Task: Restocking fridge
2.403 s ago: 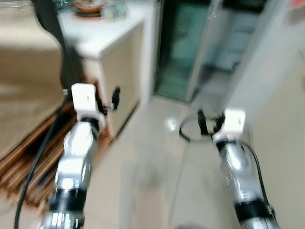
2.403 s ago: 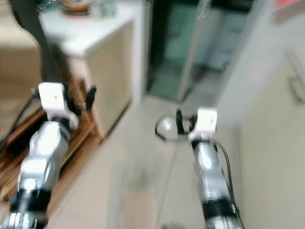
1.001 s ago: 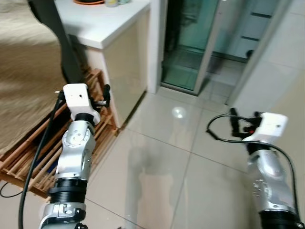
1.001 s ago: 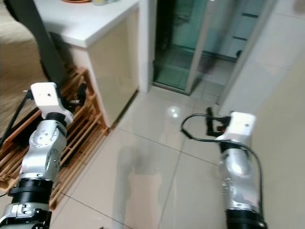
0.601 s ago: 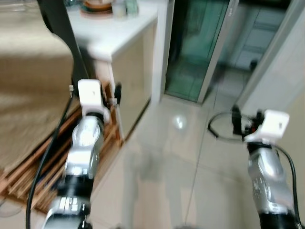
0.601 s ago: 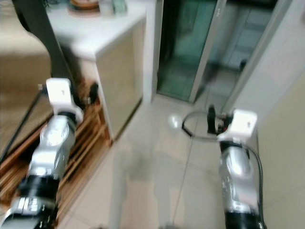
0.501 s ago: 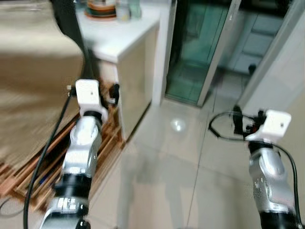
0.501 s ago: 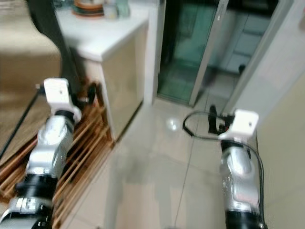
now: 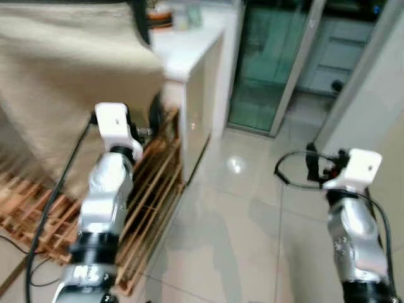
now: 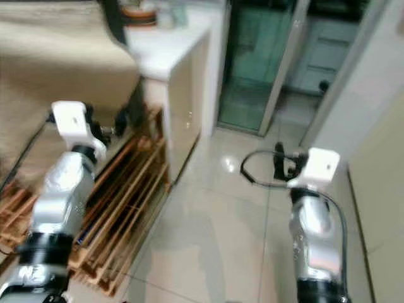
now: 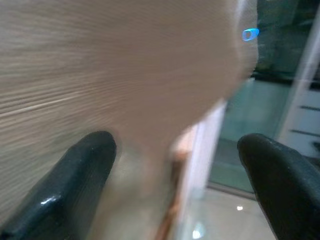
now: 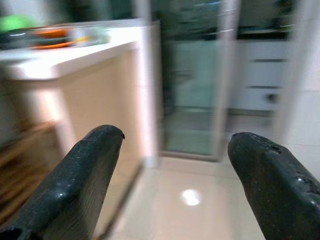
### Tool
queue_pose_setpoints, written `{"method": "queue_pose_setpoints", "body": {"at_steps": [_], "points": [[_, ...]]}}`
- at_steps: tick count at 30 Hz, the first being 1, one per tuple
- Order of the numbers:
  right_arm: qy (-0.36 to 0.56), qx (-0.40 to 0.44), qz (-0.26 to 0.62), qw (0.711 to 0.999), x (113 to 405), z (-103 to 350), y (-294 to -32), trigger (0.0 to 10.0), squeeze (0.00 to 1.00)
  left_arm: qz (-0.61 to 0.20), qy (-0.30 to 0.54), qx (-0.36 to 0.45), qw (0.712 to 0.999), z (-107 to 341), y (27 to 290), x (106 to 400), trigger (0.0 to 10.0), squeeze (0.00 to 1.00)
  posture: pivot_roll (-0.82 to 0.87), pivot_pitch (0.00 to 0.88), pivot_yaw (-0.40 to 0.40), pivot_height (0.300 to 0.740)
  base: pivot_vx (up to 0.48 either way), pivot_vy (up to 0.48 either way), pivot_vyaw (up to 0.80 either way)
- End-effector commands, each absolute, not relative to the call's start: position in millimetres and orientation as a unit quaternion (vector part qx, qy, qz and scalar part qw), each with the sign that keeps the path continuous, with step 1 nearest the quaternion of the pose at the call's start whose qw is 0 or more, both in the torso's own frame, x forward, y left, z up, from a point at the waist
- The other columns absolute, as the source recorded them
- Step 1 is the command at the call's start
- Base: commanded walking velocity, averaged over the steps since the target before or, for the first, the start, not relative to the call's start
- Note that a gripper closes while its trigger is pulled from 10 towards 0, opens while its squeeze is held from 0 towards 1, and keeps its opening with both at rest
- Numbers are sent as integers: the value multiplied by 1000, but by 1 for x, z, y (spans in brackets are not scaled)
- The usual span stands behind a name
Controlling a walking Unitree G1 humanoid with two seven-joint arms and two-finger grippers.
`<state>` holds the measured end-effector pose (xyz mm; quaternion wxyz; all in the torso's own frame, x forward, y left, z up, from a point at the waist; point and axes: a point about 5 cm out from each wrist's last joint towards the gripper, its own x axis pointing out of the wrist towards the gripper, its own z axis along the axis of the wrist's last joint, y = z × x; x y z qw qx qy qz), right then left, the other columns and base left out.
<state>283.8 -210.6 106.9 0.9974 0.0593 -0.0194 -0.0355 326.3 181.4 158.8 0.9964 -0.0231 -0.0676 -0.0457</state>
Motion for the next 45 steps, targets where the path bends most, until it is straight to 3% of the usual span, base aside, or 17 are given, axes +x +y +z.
{"method": "queue_pose_setpoints", "body": {"at_steps": [1,7,19,31,45], "points": [[-15,57,-34,998,285,107,-214,10000,0,-35,-87,-41,995,165,184,321,10000,0,-63,0,-25,740,-337,345,0],[-13,58,-18,998,291,107,-210,10000,0,-42,-101,19,994,166,179,311,10000,0,-42,0,-38,740,-237,115,0],[-17,48,3,999,295,106,-199,10000,0,-52,-116,22,992,173,174,310,10000,0,-35,0,-32,740,-147,0,0],[-76,74,18,994,311,130,-168,10000,0,-13,-106,0,994,186,175,328,10000,0,-32,0,53,740,0,0,0],[-60,65,15,996,303,119,-167,10000,0,-22,-93,-3,995,183,165,334,10000,0,-67,0,55,740,447,0,0]]}}
